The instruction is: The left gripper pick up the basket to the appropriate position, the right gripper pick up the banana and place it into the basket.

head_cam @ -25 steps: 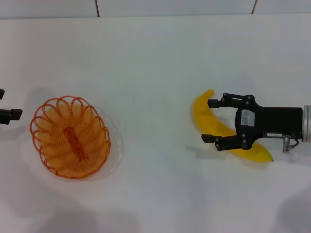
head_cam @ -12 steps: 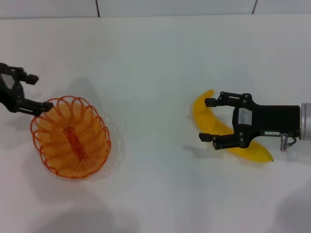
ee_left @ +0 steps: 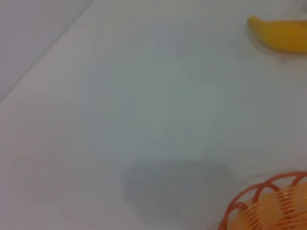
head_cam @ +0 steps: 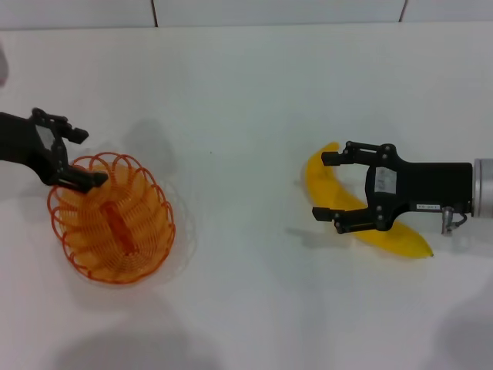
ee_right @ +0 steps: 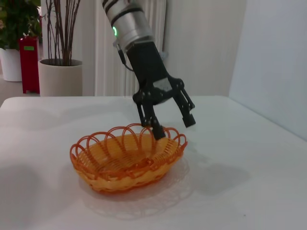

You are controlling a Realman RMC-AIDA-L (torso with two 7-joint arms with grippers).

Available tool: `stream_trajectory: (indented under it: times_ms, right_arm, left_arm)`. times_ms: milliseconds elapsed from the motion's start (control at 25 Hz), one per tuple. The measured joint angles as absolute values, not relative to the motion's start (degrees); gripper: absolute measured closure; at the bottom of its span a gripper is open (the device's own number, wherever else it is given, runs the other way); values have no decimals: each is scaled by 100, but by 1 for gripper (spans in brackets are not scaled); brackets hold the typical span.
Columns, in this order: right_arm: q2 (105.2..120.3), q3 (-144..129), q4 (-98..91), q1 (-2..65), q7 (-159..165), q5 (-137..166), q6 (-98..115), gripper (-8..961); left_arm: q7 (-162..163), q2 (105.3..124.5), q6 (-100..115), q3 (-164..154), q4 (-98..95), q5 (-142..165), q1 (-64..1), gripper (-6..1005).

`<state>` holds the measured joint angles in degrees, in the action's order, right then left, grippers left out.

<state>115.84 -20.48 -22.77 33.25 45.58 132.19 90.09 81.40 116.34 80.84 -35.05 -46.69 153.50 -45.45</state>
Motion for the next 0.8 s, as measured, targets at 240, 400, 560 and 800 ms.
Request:
stream_trajectory:
  times_ms: [240, 400, 560, 800]
  right_arm:
    - [11584, -2048, -2270, 3331, 4561, 13219, 9007, 74]
    - [11584, -2048, -2267, 3331, 4562, 13219, 9003, 74]
    - [11584, -2048, -2267, 3331, 4562, 13219, 9000, 74]
    - [11584, -2048, -2267, 3331, 4562, 13219, 8999, 74]
  left_arm:
    - [8294, 11636, 7893, -3777, -4503, 15399, -4626, 143]
    - [8335, 11643, 7890, -3789, -4500, 15402, -4671, 142]
    - [8383, 11644, 7887, -3807, -4499, 15411, -4673, 288]
    - [8437, 11648, 7883, -3806, -4499, 15489, -4686, 523]
